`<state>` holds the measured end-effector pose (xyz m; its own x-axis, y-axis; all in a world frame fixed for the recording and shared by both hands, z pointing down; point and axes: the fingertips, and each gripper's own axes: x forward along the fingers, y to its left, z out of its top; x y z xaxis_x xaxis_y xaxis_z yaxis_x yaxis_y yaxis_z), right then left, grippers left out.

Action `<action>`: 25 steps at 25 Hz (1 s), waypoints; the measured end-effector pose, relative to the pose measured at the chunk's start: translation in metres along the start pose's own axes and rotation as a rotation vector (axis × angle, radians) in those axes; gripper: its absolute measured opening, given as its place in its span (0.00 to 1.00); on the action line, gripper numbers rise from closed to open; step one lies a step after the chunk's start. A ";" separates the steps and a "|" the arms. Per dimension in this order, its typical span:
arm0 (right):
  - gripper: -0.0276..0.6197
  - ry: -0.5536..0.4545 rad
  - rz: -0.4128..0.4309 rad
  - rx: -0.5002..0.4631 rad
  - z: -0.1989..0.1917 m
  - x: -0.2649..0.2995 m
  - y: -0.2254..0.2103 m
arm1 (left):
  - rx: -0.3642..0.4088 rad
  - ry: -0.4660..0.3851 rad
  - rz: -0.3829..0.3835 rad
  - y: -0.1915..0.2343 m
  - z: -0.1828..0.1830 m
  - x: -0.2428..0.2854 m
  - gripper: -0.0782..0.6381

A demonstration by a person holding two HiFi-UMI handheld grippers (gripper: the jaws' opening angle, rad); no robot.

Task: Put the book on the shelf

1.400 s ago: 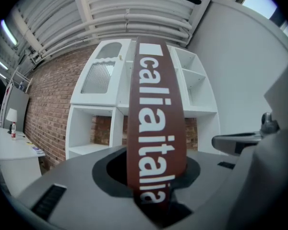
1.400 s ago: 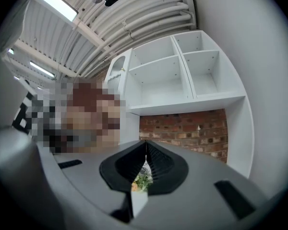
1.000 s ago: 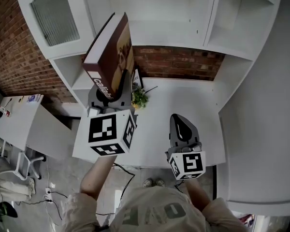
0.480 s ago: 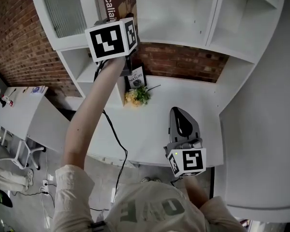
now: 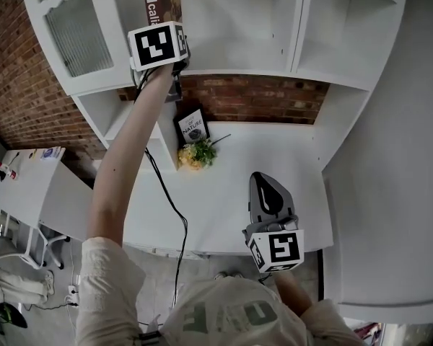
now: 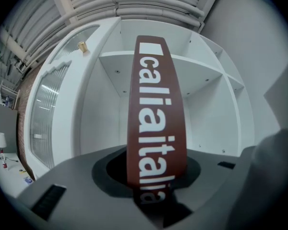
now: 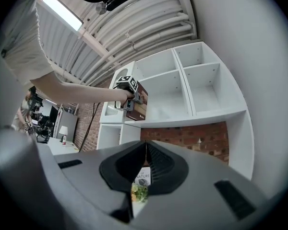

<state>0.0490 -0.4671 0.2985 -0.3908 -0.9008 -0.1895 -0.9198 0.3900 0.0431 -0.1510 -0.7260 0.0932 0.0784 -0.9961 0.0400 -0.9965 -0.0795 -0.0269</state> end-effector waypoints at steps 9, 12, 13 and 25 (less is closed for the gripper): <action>0.07 0.038 -0.064 0.012 -0.018 0.017 -0.029 | -0.003 0.024 -0.012 -0.002 0.003 0.066 0.33; 0.07 0.043 -0.085 0.013 -0.023 0.024 -0.037 | -0.034 0.028 -0.008 0.000 0.007 0.087 0.33; 0.07 0.045 -0.092 0.015 -0.025 0.026 -0.040 | -0.039 0.031 -0.006 0.001 0.006 0.093 0.33; 0.07 0.080 -0.138 0.016 -0.039 0.054 -0.067 | -0.023 0.037 0.007 0.005 0.000 0.153 0.33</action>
<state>0.0885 -0.5491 0.3234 -0.2628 -0.9581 -0.1140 -0.9646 0.2638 0.0065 -0.1436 -0.8785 0.0988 0.0709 -0.9945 0.0773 -0.9974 -0.0715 -0.0042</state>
